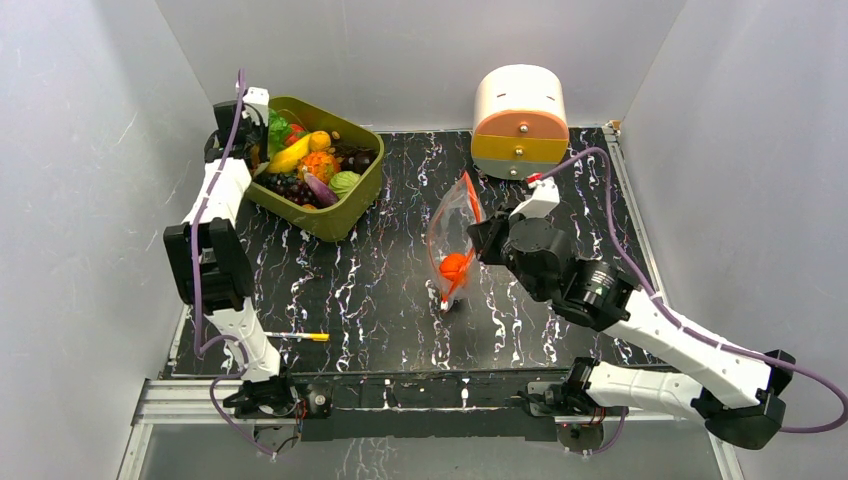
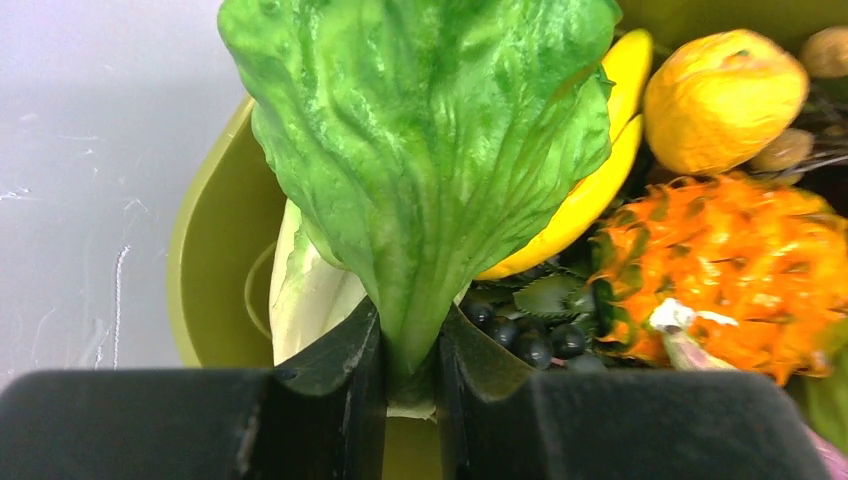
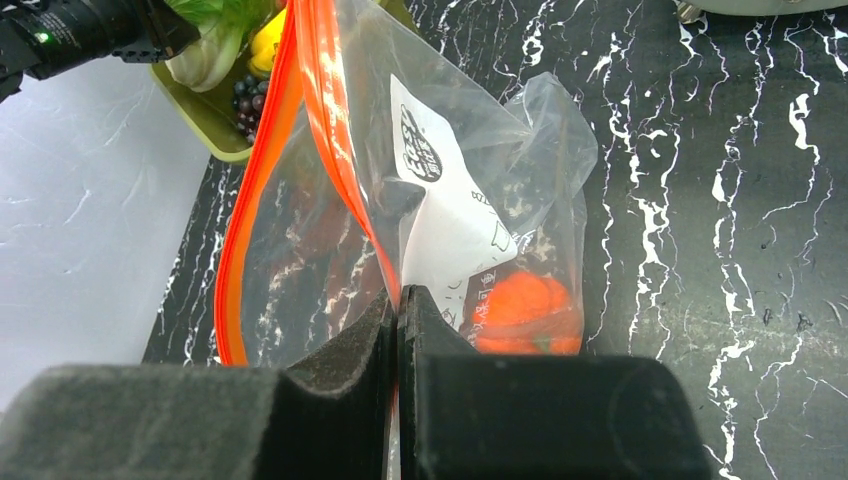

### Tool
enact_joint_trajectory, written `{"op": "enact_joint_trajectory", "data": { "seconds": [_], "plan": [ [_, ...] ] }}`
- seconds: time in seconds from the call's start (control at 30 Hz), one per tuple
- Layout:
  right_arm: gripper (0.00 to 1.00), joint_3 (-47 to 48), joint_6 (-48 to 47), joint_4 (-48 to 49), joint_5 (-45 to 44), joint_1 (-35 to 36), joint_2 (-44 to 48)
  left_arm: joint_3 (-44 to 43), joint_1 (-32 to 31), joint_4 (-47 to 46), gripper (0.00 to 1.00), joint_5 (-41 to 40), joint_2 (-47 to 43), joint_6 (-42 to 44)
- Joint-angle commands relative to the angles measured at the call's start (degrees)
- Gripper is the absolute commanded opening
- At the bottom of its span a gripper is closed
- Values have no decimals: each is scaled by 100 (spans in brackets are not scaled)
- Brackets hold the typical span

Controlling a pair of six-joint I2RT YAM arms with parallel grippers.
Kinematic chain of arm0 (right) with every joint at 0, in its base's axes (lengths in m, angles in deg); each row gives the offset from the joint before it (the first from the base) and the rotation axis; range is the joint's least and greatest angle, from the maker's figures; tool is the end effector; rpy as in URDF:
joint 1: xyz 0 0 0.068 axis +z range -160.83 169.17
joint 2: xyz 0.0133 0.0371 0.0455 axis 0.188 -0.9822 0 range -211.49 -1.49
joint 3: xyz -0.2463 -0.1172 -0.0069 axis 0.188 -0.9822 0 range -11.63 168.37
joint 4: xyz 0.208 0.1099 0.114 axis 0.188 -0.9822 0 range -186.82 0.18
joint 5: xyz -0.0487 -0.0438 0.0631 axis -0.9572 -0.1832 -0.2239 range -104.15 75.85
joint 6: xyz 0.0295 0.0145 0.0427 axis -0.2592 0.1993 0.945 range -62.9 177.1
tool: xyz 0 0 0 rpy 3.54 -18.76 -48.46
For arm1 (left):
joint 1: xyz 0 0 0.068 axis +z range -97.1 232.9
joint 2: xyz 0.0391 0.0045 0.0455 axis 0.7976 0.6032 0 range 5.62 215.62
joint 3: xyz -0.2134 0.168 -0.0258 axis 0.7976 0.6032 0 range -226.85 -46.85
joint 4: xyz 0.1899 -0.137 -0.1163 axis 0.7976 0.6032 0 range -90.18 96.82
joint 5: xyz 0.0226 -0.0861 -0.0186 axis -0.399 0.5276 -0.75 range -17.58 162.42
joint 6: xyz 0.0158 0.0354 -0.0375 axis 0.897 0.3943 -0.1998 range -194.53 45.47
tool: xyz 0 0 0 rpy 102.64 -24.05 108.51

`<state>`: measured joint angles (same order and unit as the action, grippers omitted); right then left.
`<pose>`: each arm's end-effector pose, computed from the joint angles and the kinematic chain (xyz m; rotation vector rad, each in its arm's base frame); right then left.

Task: Place the food in the zip-top bag and seal the zipper
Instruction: Pick up the fake vegetable from the bin.

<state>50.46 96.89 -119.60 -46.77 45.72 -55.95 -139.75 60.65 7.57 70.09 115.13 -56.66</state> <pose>0.1249 0.1545 0.3811 0.0929 1.9348 0.5818 0.4556 0.0634 0.3046 0.1510 2.0050 0.3271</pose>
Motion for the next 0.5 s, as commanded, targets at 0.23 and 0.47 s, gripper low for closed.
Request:
{"op": "enact_joint_trajectory", "data": {
  "seconds": [0.23, 0.47],
  "plan": [
    [0, -158, 277, -38, -52, -12, 414, 244, -25, -448, 10, 873, -1351, -899],
    [0, -205, 415, -138, -16, -15, 505, 909, -29, -823, 9, 1837, -2254, -1887]
  ]
}}
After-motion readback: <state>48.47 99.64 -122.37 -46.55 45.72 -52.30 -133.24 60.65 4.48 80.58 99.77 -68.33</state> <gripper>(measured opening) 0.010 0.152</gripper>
